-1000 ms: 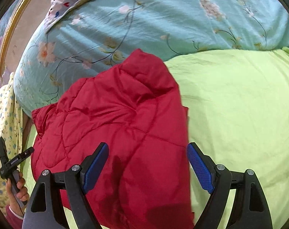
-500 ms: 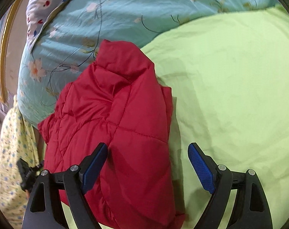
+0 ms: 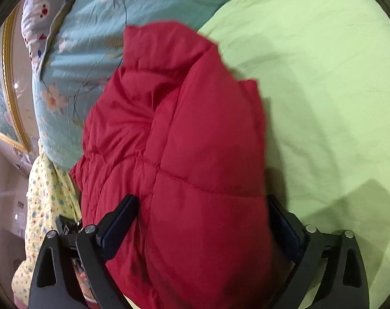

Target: Fold large clothes

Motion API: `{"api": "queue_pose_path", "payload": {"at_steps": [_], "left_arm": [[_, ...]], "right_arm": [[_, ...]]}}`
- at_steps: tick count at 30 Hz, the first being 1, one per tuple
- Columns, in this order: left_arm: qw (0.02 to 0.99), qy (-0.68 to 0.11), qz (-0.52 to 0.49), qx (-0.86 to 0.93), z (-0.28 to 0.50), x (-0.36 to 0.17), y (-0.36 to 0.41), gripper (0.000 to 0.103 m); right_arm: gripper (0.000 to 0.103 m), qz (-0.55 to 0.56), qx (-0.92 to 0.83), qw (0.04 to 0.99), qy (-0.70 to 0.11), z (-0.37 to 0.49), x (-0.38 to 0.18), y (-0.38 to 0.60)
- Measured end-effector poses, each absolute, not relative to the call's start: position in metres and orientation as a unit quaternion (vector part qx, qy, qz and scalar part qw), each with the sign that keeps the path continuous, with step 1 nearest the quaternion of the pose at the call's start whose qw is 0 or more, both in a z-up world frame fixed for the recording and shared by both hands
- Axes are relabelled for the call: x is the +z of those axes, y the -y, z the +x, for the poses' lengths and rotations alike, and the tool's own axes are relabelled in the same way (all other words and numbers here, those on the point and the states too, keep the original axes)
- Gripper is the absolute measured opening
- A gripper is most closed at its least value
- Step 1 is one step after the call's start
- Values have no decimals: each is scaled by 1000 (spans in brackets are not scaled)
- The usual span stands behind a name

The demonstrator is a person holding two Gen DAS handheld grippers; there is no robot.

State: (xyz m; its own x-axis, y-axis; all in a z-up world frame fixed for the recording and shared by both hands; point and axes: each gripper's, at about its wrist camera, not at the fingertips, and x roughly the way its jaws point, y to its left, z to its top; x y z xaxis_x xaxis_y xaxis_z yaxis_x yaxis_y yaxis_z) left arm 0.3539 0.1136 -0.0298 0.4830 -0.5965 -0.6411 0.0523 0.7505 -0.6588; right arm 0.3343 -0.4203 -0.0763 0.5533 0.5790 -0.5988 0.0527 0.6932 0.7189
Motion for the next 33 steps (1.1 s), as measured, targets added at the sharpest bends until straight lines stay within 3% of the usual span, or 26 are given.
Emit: {"api": "queue_pose_path", "payload": {"at_steps": [4,6,11,14,20,33], "left_arm": [[812,-466,-286,-203,354,-29,-111,99],[817,-462,-275,-208,350,-26,-109,92],[819,-457,-272,-217,338,-13,-110,73],[826,-448,-262,-220,325,1,-109,68],[831,-434,-255,-237,285,24,-116,62],[814,-447,-283,-241,177,29,-153,62]], "right_arm": [[98,347,164,805,-452,342,-77,413],[94,339,169,805,-457,342,-76,411],[60,342,192,800,-453,331,-68,409],[52,339,201,801,-450,324,-58,404],[48,330,226,800,-447,291,-39,395],[47,338,268,784,-446,201,-35,381]]}}
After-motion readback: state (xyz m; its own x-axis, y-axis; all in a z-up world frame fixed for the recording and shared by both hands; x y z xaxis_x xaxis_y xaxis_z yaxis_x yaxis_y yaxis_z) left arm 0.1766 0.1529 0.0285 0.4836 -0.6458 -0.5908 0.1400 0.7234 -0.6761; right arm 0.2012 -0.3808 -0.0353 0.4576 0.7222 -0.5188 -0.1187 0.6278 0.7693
